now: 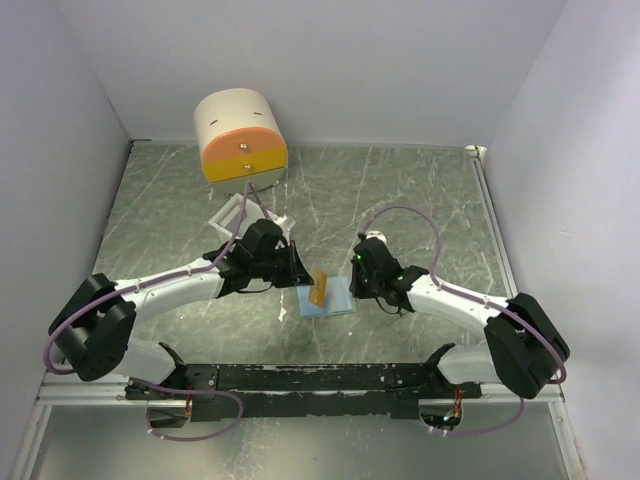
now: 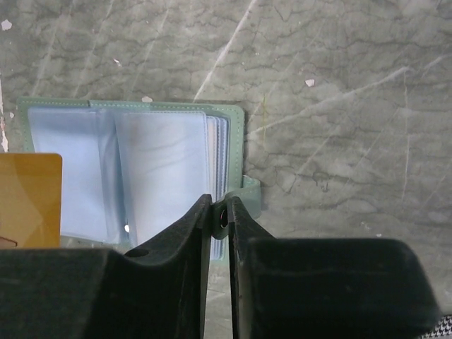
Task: Put the credit cards into the card holder
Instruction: Insert the credit card into the card holder.
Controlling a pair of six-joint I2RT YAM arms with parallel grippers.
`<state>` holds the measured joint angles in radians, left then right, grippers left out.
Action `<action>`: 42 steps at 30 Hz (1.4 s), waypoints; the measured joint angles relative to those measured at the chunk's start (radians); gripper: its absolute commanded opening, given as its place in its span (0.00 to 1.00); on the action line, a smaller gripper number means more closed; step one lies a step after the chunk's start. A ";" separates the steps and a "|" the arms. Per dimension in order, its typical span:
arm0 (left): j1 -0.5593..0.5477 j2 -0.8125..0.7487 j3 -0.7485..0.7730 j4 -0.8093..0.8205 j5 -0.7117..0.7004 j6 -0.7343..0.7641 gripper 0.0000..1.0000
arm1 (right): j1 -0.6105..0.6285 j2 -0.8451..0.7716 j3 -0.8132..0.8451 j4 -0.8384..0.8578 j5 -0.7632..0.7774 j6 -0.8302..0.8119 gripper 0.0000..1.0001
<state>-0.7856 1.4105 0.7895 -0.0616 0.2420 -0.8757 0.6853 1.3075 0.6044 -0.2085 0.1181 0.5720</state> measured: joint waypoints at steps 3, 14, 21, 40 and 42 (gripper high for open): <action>0.000 0.003 -0.008 0.006 -0.006 -0.006 0.07 | 0.000 -0.027 -0.023 0.005 0.004 0.007 0.08; -0.001 0.060 -0.037 0.076 -0.012 -0.050 0.07 | 0.000 -0.100 -0.103 0.039 -0.017 0.043 0.00; -0.001 0.087 -0.048 0.100 -0.020 -0.063 0.07 | 0.000 -0.121 -0.132 0.048 -0.032 0.063 0.00; -0.002 0.157 -0.067 0.180 -0.013 -0.077 0.07 | -0.001 -0.145 -0.151 0.050 -0.047 0.069 0.00; -0.002 0.165 -0.067 0.190 -0.010 -0.080 0.07 | -0.001 -0.145 -0.152 0.051 -0.048 0.070 0.00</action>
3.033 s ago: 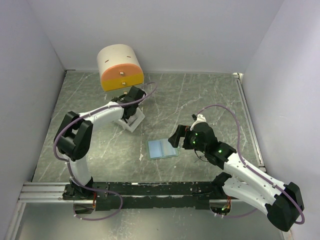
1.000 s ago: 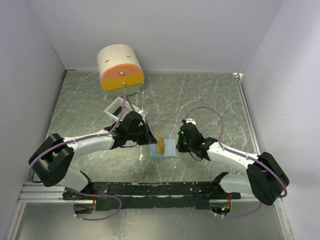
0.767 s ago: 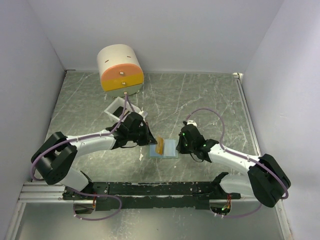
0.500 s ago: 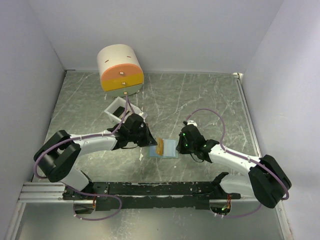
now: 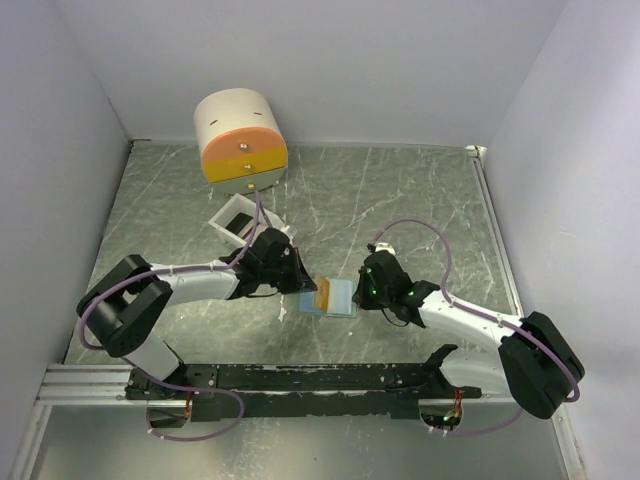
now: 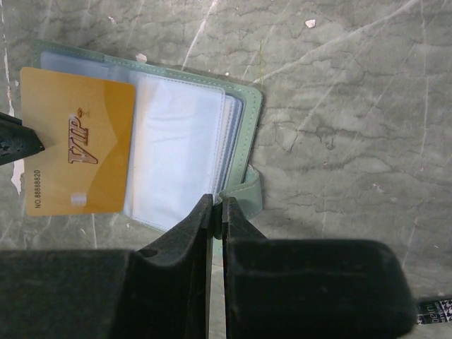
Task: Put the credit cards into the card holder
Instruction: Insert the credit card into the card holder.
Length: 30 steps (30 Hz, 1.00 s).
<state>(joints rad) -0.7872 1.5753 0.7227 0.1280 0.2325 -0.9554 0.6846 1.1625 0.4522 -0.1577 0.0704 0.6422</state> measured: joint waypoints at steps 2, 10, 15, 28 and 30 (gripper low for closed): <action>0.000 0.010 0.000 0.011 0.005 -0.003 0.07 | 0.000 0.000 -0.002 0.002 -0.002 0.001 0.00; 0.000 0.016 0.000 0.025 0.011 -0.008 0.07 | 0.000 0.000 -0.007 0.012 -0.006 0.001 0.00; 0.000 0.019 -0.013 0.050 0.014 -0.023 0.07 | 0.000 0.000 -0.015 0.018 -0.008 0.001 0.00; 0.000 0.061 -0.024 0.082 0.025 -0.044 0.07 | 0.000 -0.006 -0.023 0.021 -0.011 0.002 0.00; 0.000 0.065 -0.025 0.082 0.023 -0.044 0.07 | 0.000 -0.015 -0.023 0.019 -0.012 0.002 0.00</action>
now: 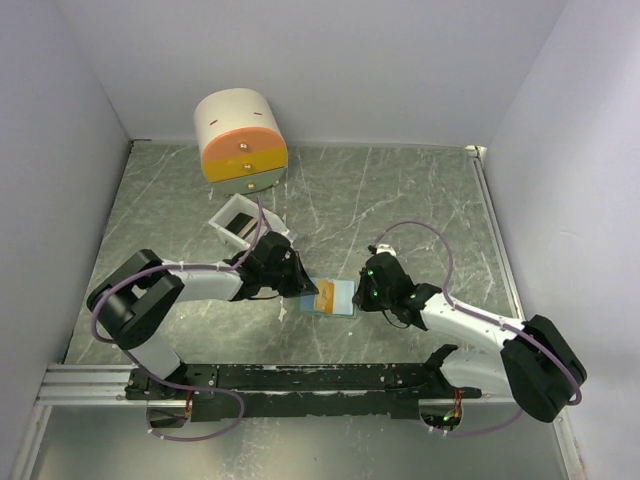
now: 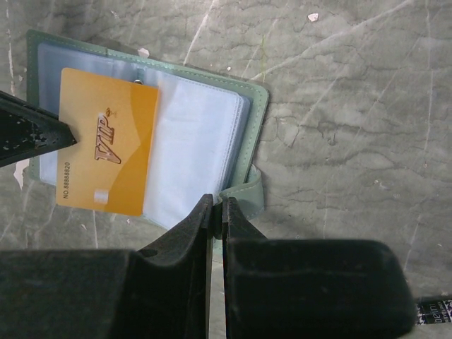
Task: Put the credit cards into the card holder
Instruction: Insert the credit card into the card holder.
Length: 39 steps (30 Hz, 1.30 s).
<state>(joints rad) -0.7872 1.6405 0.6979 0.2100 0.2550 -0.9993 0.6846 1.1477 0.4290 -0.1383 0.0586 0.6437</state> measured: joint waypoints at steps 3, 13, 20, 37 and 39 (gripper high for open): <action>0.000 0.008 0.000 0.002 -0.002 0.000 0.07 | 0.000 -0.018 -0.005 -0.002 -0.003 0.000 0.00; 0.000 0.040 0.000 0.002 -0.013 0.017 0.07 | 0.000 -0.035 -0.010 -0.009 -0.008 0.000 0.00; 0.000 0.048 0.001 0.005 -0.018 0.025 0.07 | 0.000 -0.024 -0.016 -0.005 -0.011 0.004 0.00; -0.040 0.092 0.058 -0.005 -0.050 0.045 0.07 | -0.001 -0.026 -0.027 -0.002 -0.011 0.011 0.00; -0.042 0.089 0.058 -0.008 -0.058 0.045 0.07 | -0.001 -0.030 -0.027 -0.003 -0.011 0.011 0.00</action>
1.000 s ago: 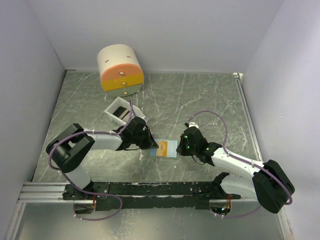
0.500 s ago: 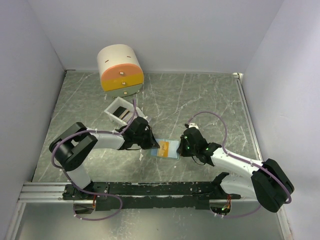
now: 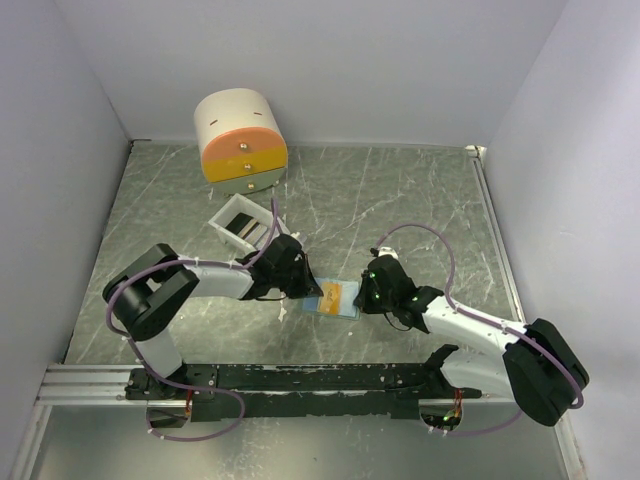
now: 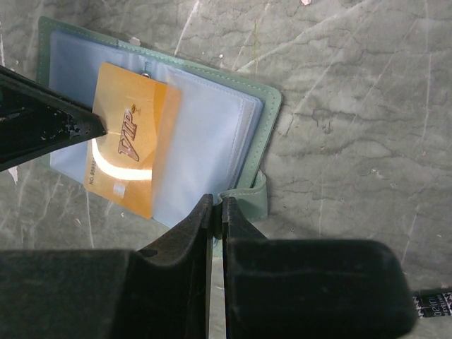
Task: Put the credit cards into the card holder
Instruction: Insert the credit card into the card holder.
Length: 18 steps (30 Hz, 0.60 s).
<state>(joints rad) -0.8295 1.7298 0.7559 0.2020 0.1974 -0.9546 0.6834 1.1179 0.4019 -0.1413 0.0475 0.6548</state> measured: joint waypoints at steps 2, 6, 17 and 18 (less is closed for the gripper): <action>-0.003 -0.004 0.000 -0.004 -0.011 -0.003 0.07 | 0.000 -0.003 0.000 0.000 -0.002 0.000 0.00; -0.006 -0.018 0.000 -0.024 -0.043 -0.002 0.07 | 0.000 -0.006 0.000 -0.003 -0.004 0.000 0.00; -0.006 -0.028 0.047 -0.114 -0.079 0.078 0.07 | 0.000 -0.023 0.000 -0.007 -0.008 0.000 0.00; -0.006 -0.028 0.050 -0.119 -0.079 0.085 0.07 | 0.000 -0.023 0.000 -0.007 -0.009 0.000 0.00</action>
<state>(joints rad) -0.8356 1.7020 0.8062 0.0830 0.1188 -0.8692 0.6834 1.0954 0.4015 -0.1482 0.0383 0.6552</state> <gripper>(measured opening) 0.074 0.054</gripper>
